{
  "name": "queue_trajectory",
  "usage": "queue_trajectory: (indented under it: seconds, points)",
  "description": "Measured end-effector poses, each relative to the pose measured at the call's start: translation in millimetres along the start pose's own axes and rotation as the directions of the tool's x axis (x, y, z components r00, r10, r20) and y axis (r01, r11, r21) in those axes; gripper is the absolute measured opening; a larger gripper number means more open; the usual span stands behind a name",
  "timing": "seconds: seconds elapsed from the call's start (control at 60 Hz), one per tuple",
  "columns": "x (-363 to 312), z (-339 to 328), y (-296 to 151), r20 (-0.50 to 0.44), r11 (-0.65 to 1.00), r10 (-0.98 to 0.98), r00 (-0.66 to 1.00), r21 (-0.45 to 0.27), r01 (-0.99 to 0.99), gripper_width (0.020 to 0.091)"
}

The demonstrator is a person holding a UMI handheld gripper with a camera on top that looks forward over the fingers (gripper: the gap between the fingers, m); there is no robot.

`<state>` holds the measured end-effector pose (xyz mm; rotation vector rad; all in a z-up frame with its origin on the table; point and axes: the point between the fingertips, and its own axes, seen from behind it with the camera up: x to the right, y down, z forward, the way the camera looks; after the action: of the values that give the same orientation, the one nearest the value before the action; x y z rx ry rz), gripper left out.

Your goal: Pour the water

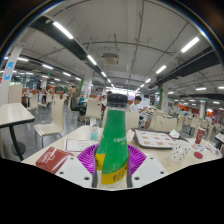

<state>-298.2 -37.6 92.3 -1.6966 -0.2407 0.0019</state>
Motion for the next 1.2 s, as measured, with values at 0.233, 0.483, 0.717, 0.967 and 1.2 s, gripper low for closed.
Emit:
queue_trajectory:
  seconds: [0.233,0.483,0.717,0.967,1.2]
  points:
    - [31,14,-23,0.054,0.977,0.214,0.975,0.015,-0.215,0.0384]
    - [160,43,-80,0.208,0.424,0.878,0.431,0.078,-0.902,0.0384]
    - [196,77,-54,0.242,-0.309,0.907,-0.345,-0.172,-0.935,0.0382]
    - [206,87,-58,0.225,-0.526,0.786,-0.576,-0.246,-0.814,0.0383]
    - [178,41,-75,0.241,-0.441,0.820,-0.520,-0.314,-0.841,0.0382]
